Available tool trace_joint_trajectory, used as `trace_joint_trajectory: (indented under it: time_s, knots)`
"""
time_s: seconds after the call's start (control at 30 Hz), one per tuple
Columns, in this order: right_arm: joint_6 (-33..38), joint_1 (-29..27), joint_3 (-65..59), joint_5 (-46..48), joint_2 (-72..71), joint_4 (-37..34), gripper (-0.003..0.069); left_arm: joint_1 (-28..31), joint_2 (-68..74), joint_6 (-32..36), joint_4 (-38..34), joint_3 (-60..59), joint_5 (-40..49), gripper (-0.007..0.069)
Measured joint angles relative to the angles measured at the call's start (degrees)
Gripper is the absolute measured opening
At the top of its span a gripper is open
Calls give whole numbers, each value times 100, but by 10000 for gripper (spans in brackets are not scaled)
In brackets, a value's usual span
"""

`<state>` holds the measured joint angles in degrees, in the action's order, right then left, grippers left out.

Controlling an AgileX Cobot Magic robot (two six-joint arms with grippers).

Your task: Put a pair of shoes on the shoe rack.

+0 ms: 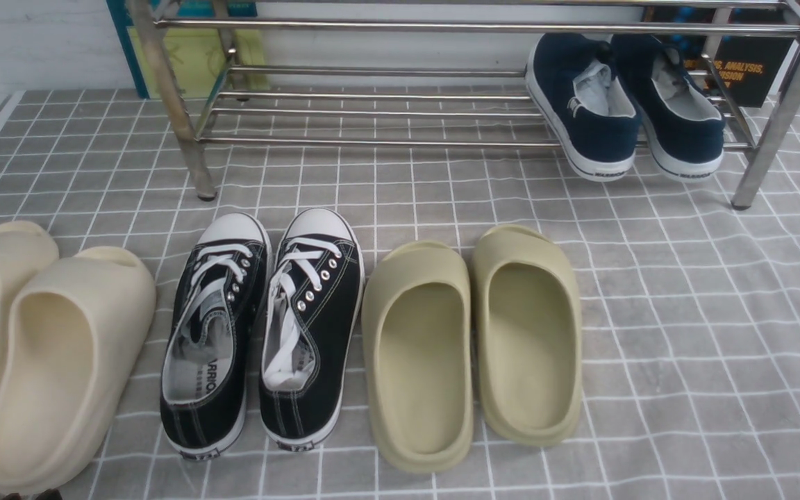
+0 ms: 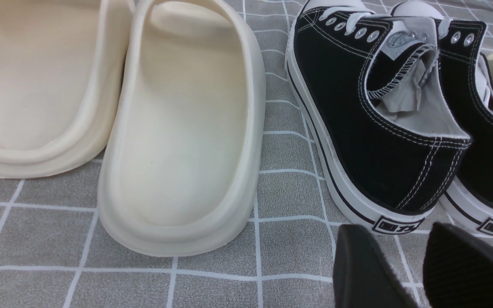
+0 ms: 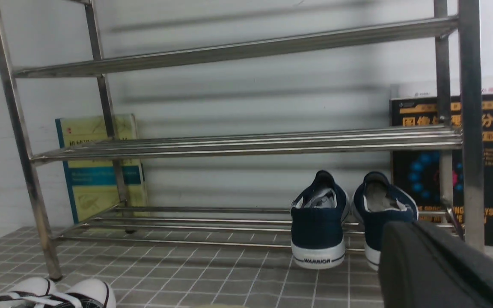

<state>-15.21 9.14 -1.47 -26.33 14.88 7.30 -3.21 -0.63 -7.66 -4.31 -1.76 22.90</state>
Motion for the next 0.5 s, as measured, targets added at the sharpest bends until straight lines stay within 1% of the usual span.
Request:
trace_joint_trajectory:
  time_s: [0.13, 0.17, 0.33, 0.37, 0.43, 0.5]
  knots:
    - [-82, 0, 0, 294, 0, 278, 4, 0, 0, 0, 0, 0, 0, 239]
    - [-87, 0, 0, 421, 0, 458, 4, 0, 0, 0, 0, 0, 0, 239]
    - [-100, 0, 0, 515, 0, 1020, 8, 0, 0, 0, 0, 0, 0, 239]
    - [-100, 0, 0, 523, -7, 1047, 8, 0, 0, 0, 0, 0, 0, 239]
    - [-100, 0, 0, 587, -95, 1361, 10, 0, 0, 0, 0, 0, 0, 239]
    - [-100, 0, 0, 685, -220, 1448, 13, 0, 0, 0, 0, 0, 0, 239]
